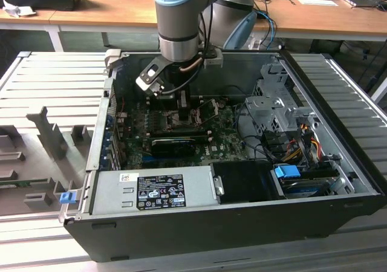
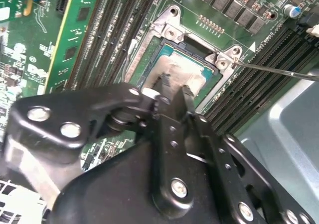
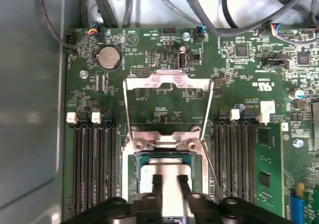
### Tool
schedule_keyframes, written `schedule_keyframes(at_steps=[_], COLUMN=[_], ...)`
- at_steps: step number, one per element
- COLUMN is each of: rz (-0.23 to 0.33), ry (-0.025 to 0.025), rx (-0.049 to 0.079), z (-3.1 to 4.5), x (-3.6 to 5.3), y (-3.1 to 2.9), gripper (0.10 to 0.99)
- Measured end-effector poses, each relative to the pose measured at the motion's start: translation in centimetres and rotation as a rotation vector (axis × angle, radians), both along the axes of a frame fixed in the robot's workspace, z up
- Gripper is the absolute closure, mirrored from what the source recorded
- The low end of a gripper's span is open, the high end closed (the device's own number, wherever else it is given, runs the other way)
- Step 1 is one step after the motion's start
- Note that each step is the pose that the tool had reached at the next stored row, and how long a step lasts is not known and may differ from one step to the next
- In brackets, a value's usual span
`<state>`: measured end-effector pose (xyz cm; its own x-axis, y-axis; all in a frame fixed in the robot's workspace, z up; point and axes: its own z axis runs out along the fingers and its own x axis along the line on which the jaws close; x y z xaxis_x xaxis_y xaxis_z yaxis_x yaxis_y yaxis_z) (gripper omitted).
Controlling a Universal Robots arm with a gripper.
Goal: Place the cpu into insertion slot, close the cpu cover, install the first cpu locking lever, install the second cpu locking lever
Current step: 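Place the cpu into insertion slot, then close the cpu cover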
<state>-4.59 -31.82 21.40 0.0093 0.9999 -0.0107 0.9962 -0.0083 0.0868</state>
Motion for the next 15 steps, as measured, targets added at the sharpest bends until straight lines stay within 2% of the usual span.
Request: schedule_keyframes(at_steps=[1,3,14,15], rz=[0.000,0.000,0.000,0.000], ry=[0.0000,0.0000,-0.0001,0.0010], rx=[-0.002,-0.006,-0.008,-0.008], z=[0.05,0.15,0.77,0.78], x=[0.00,0.01,0.01,0.08], y=[0.00,0.00,0.01,0.00], gripper=[0.867,0.980,0.980,0.980])
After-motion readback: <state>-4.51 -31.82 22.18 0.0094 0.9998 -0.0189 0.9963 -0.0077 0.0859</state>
